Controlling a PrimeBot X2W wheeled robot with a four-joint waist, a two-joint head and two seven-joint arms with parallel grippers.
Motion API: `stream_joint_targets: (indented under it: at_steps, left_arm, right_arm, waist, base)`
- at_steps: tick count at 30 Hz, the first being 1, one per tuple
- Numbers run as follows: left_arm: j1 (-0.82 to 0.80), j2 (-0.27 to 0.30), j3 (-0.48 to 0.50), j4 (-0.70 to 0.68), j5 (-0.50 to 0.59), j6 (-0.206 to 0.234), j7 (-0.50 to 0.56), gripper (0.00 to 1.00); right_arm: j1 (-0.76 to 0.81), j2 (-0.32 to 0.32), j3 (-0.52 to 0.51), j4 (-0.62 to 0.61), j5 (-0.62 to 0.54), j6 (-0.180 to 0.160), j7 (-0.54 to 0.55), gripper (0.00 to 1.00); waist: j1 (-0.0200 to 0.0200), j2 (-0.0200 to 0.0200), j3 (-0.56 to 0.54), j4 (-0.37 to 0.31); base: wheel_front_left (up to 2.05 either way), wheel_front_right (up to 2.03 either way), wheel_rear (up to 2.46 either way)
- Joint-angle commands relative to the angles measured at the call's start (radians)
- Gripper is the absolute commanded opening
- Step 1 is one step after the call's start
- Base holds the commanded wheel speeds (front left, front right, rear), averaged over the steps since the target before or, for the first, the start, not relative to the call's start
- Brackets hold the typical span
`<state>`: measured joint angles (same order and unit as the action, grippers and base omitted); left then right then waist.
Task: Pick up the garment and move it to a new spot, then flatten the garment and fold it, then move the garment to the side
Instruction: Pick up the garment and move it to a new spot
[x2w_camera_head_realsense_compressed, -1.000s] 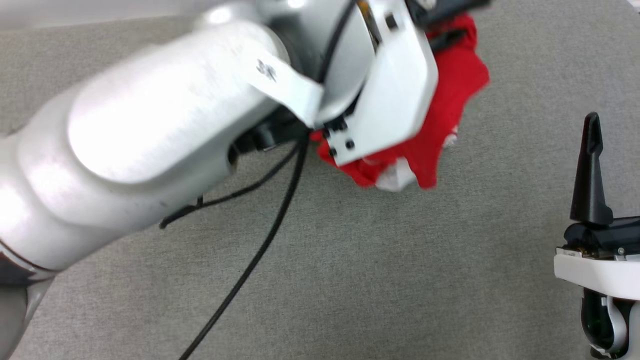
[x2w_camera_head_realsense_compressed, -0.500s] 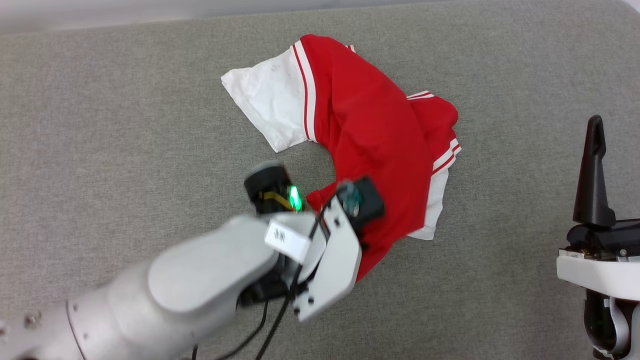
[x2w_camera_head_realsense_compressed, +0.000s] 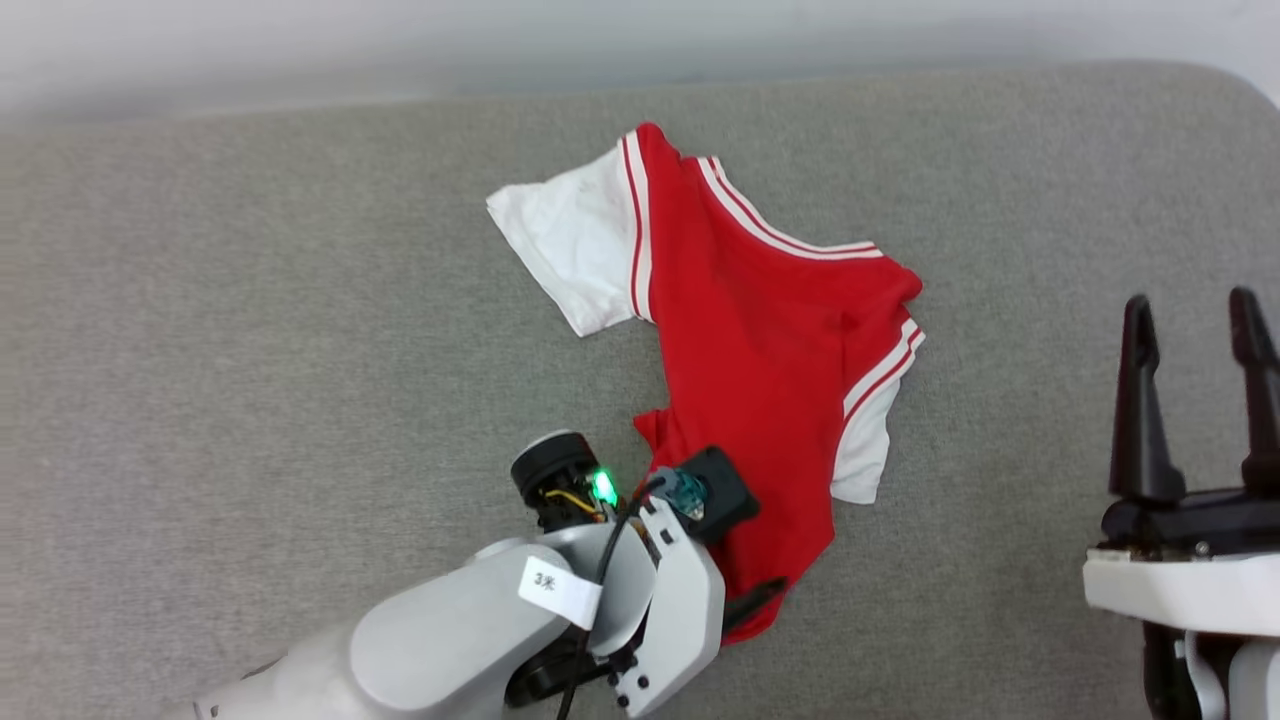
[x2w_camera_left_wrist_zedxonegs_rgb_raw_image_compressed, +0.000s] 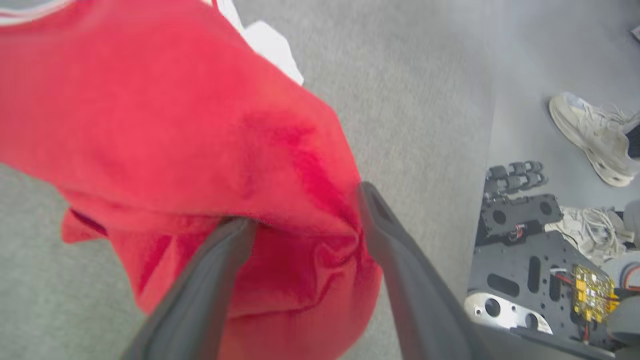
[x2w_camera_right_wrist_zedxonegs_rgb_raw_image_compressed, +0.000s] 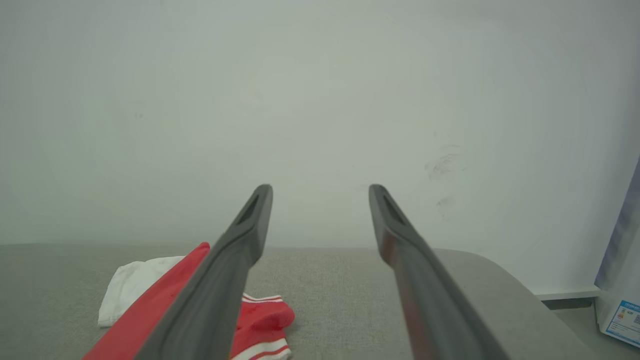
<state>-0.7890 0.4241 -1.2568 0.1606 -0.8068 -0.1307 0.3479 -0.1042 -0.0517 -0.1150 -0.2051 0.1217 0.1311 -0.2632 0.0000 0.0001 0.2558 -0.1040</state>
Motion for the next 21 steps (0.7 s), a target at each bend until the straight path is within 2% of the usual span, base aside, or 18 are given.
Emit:
stream_joint_targets:
  at_steps: [1, 5, 12, 21]
  left_arm:
    - [-0.007, -0.006, 0.014, 0.003, 0.016, 0.008, -0.042, 1.0]
    - [0.029, -0.008, 0.074, -0.024, 0.038, 0.065, -0.184, 1.0]
    - [0.121, 0.045, 0.201, -0.083, 0.059, 0.236, -0.395, 1.0]
    - [0.263, 0.117, 0.335, -0.062, 0.076, 0.437, -0.581, 1.0]
  right_arm:
    - [0.021, 0.003, 0.004, 0.01, -0.004, -0.001, -0.002, 1.0]
    - [0.061, 0.002, 0.006, 0.039, -0.008, -0.001, -0.002, 1.0]
    - [0.125, 0.003, -0.009, 0.104, -0.008, -0.001, -0.002, 1.0]
    - [0.178, 0.002, -0.021, 0.176, -0.015, -0.001, -0.002, 1.0]
  waist:
    - [0.0, -0.0001, -0.038, 0.02]
    - [0.0, -0.0001, -0.088, 0.042]
    - [0.0, -0.0001, -0.148, 0.083]
    - [0.0, -0.0001, -0.201, 0.122]
  base:
    - [0.0, 0.0, 0.0]
    - [0.0, 0.0, 0.0]
    - [0.0, 0.0, 0.0]
    - [0.0, 0.0, 0.0]
